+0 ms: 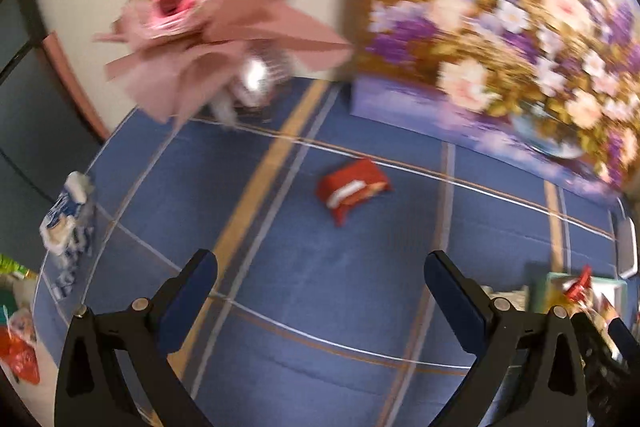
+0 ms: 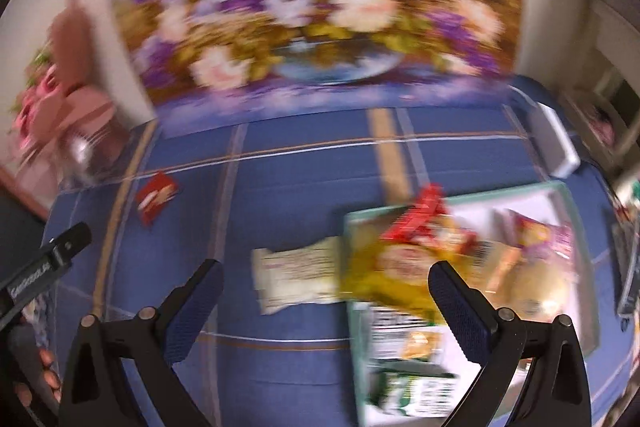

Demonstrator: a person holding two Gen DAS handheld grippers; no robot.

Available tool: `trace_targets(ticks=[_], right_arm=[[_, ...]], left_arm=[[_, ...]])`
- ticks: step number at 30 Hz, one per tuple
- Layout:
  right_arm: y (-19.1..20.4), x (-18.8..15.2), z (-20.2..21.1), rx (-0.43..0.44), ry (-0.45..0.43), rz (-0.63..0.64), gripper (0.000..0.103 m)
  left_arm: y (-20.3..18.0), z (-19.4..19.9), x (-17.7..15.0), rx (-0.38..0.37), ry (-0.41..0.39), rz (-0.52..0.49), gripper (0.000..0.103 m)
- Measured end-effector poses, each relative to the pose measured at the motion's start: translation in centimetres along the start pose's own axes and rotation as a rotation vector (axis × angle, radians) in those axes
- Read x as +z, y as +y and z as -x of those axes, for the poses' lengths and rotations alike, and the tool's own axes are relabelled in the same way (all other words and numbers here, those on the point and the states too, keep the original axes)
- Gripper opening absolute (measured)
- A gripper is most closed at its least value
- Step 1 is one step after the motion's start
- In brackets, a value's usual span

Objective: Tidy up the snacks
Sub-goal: 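Withdraw both grippers toward the white pastry packet and red box, then grasp the white pastry packet with the right gripper while the left approaches the red box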

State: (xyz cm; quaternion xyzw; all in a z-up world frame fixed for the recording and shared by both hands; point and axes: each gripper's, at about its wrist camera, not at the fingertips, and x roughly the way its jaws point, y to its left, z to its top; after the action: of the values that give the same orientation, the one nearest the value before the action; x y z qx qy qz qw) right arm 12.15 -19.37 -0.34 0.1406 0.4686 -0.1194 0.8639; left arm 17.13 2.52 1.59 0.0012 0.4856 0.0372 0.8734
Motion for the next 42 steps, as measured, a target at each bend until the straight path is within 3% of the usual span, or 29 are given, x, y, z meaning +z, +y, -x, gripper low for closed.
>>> trace_targets(ticks=[5, 11, 18, 42], right_arm=[[3.8, -0.6, -1.3, 0.057, 0.023, 0.06, 0.103], [5.3, -1.2, -3.6, 0.062, 0.073, 0.075, 0.103], [5.2, -1.4, -6.1, 0.046, 0.121, 0.075, 0.103], [4.3, -2.3, -11.4, -0.036, 0.21, 0.055, 0.099]], left_arm=[[3.2, -1.2, 0.3, 0.016, 0.029, 0.049, 0.103], [4.1, -3.3, 0.2, 0.007, 0.071, 0.055, 0.103], [3.3, -5.9, 0.4, -0.009, 0.126, 0.023, 0.103], [1.3, -8.9, -0.3, -0.044, 0.184, -0.017, 0.103]])
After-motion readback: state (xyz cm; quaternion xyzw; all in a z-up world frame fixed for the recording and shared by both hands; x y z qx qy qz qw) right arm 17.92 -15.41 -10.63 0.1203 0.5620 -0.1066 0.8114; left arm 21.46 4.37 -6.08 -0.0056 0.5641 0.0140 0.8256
